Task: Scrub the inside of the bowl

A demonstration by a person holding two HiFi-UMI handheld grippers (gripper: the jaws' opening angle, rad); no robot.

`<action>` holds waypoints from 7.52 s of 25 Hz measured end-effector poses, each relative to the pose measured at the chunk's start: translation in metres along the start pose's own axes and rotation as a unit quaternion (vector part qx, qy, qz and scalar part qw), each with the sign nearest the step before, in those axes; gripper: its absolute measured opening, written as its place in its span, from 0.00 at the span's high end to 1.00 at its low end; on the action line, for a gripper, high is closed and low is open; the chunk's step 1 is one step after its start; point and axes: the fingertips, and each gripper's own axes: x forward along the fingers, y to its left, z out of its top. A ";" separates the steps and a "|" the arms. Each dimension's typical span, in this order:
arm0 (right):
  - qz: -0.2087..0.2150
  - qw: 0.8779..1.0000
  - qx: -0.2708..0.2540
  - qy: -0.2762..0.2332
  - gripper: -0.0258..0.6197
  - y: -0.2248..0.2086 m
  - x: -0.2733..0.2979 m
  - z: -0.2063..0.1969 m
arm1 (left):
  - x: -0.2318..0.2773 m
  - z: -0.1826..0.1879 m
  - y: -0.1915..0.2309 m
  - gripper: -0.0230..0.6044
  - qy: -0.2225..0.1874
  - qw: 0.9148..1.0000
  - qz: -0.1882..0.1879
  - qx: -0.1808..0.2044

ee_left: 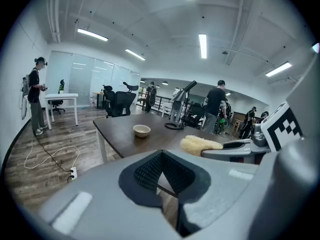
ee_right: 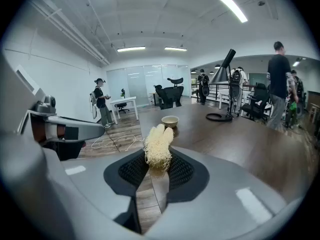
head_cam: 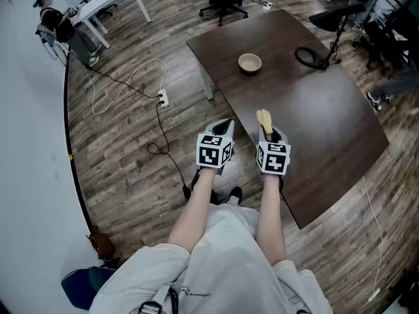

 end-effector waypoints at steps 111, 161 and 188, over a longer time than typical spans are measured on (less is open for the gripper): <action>-0.375 0.868 0.324 0.032 0.77 -0.023 0.277 0.125 | 0.425 0.111 0.162 0.96 0.320 0.726 -0.516 0.323; -0.336 0.895 0.287 0.052 0.77 -0.052 0.343 0.200 | 0.414 0.176 0.148 0.93 0.158 0.738 -0.495 0.431; -0.264 0.922 0.239 0.149 0.78 -0.031 0.374 0.211 | 0.424 0.220 0.149 0.94 0.119 0.787 -0.482 0.366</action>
